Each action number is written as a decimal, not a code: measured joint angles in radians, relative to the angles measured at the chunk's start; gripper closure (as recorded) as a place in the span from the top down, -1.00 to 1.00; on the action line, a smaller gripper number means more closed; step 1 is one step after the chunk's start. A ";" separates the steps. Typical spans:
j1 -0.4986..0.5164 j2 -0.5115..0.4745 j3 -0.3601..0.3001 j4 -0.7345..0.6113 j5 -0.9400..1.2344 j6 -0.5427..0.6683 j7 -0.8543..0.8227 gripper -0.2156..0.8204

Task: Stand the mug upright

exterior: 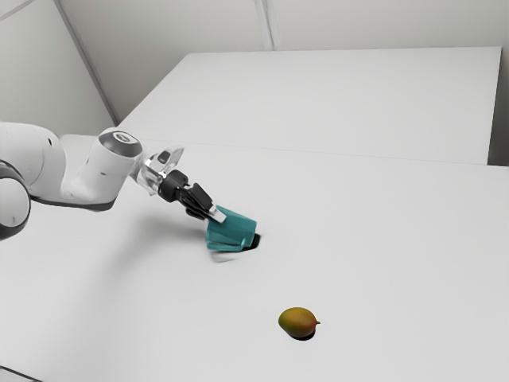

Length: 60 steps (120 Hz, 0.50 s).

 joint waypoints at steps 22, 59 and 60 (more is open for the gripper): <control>0.000 -0.003 -0.006 0.000 0.002 0.004 0.015 -0.88; -0.006 -0.066 -0.016 -0.001 0.026 0.023 0.022 -0.91; -0.007 -0.070 -0.017 -0.001 0.029 0.025 0.021 -0.91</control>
